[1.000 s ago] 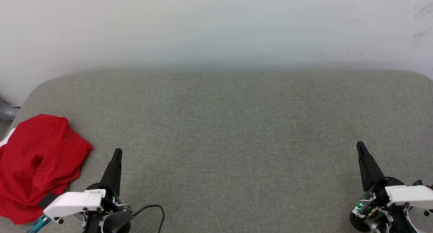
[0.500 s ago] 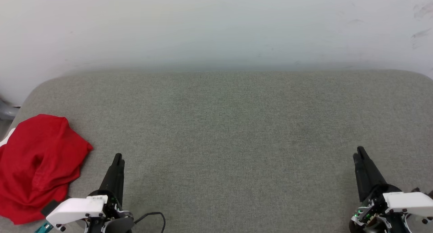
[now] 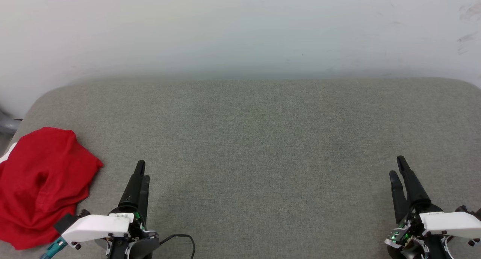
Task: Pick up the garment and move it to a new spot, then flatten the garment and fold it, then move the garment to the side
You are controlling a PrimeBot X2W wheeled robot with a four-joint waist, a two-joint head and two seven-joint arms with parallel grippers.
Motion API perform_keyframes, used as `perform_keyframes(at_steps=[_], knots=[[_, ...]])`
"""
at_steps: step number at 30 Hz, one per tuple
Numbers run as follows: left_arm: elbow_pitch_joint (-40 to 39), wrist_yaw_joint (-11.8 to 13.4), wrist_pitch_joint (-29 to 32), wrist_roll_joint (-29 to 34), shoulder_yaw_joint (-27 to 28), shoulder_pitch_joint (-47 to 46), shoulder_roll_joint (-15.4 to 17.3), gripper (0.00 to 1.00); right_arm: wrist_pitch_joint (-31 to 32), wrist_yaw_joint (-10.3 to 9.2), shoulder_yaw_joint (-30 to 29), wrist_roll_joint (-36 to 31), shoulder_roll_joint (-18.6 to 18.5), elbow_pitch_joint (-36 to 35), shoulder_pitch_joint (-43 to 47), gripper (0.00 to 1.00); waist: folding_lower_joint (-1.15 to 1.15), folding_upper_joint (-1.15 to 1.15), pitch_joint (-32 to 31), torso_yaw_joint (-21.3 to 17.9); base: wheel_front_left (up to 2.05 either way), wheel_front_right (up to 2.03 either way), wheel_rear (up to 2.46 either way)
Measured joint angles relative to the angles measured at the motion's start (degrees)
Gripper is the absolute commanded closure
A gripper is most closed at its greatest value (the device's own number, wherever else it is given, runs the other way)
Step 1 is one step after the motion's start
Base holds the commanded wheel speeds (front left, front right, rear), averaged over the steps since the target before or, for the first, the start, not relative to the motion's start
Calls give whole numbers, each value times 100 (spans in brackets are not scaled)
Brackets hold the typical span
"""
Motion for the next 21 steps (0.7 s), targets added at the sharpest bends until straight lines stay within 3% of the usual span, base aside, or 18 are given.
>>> perform_keyframes(at_steps=[7, 21], knots=[[-220, 0, -181, 767, -25, -4, 2, 0, -194, 0, 66, -535, -71, -137, 69, 0, 0, 0, -5, 8, 0, 0, 0], [-552, 0, -495, 2457, -108, 50, -2, 0, -498, 0, 60, -2526, -81, -486, 184, 0, 0, 0, -10, 18, 0, 0, 0]])
